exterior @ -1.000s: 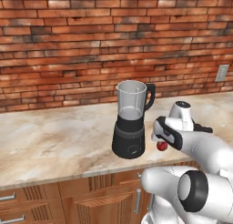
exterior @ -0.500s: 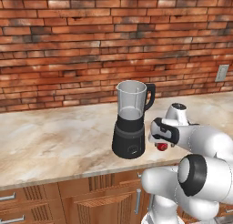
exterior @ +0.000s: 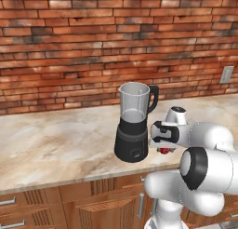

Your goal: Open the blender lid, put the mango in the blender, close the lid, and start the blender.

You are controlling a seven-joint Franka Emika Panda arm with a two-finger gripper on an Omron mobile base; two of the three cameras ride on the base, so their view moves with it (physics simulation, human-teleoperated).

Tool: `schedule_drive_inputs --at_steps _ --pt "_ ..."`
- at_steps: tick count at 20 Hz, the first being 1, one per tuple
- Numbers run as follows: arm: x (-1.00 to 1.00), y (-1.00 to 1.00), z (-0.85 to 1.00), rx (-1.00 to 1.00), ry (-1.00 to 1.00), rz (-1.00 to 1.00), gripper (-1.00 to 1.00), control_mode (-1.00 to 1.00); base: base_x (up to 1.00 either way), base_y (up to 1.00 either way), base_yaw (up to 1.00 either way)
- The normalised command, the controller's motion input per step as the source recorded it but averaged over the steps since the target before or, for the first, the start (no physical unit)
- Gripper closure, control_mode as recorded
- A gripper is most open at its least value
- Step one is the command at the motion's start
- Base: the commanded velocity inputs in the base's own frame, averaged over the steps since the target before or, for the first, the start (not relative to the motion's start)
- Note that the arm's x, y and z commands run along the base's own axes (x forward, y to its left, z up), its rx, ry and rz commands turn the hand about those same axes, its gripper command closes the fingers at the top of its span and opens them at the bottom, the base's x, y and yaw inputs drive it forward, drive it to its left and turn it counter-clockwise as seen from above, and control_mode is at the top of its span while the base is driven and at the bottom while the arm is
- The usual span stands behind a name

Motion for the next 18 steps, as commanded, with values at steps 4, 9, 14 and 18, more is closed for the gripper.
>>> schedule_drive_inputs --at_steps 4,9,14,18 --pt "-0.04 0.0 0.14 0.02 -0.04 0.0 1.0 -1.0 0.0 0.0 0.0" --pt "-0.57 -0.08 0.88 0.0 -0.21 0.0 1.0 -1.0 0.0 0.0 0.0" --pt "-0.45 0.0 1.0 0.0 -0.15 0.0 1.0 -1.0 0.0 0.0 0.0" --pt "-0.44 0.0 1.0 0.0 -0.18 0.0 1.0 -1.0 0.0 0.0 0.0"
